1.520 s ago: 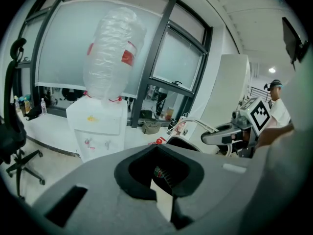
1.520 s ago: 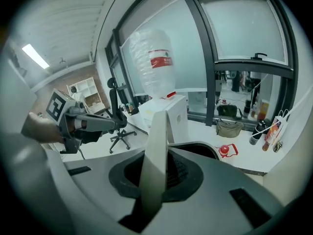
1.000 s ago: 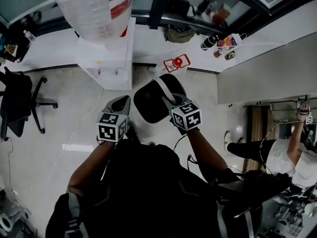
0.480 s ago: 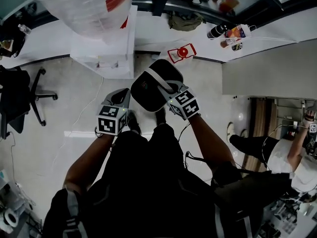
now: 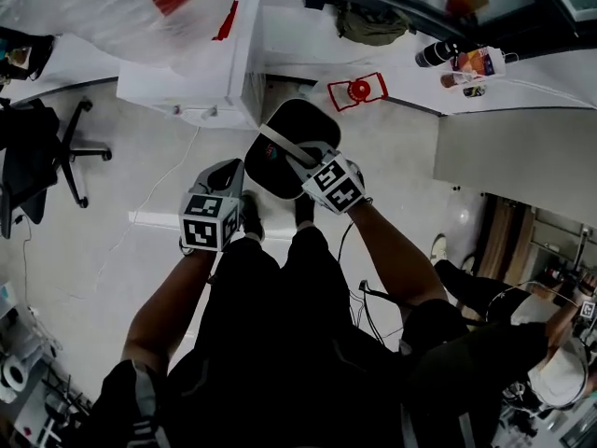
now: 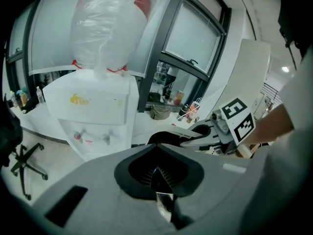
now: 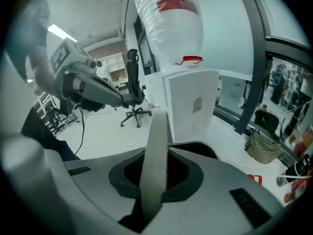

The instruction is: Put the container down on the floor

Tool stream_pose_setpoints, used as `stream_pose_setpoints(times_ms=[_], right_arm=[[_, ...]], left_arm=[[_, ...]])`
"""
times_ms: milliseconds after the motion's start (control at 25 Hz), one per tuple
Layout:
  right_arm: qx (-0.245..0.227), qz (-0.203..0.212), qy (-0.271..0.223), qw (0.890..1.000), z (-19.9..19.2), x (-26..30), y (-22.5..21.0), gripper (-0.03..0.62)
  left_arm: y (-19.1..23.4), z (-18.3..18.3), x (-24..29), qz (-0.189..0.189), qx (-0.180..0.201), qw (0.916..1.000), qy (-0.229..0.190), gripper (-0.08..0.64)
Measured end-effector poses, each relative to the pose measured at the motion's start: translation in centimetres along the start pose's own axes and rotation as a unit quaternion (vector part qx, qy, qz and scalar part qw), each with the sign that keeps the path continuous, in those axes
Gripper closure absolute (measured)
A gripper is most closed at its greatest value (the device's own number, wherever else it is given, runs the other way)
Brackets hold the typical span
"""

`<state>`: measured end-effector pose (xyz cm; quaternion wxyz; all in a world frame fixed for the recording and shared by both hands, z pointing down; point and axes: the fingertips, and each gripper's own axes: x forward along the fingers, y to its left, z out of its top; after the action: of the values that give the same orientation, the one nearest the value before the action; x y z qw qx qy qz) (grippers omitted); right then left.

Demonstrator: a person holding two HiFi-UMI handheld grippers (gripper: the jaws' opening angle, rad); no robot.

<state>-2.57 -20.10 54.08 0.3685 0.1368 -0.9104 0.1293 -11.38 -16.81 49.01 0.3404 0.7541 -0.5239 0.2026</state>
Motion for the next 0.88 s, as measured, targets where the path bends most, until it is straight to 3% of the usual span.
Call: stream_pose_setpoints(times_ms=[160, 360, 880], right_arm=[[-0.038, 0.027, 0.004, 0.999, -2.0, 1.7, -1.0, 0.554], [-0.08, 0.048, 0.013, 0.996, -4.4, 4.3, -2.6, 0.555], [-0.115, 0.1, 0.043, 0.987, -10.2, 11.0, -4.7, 0.555]], left_arm=[[0.6, -1.3, 2.4, 0.023, -0.02, 0.9995, 0.008, 0.555], [1.3, -2.7, 6.0, 0.037, -0.014, 0.999, 0.023, 0.554], [3.2, -7.4, 11.9, 0.062, -0.039, 0.996, 0.052, 0.555]])
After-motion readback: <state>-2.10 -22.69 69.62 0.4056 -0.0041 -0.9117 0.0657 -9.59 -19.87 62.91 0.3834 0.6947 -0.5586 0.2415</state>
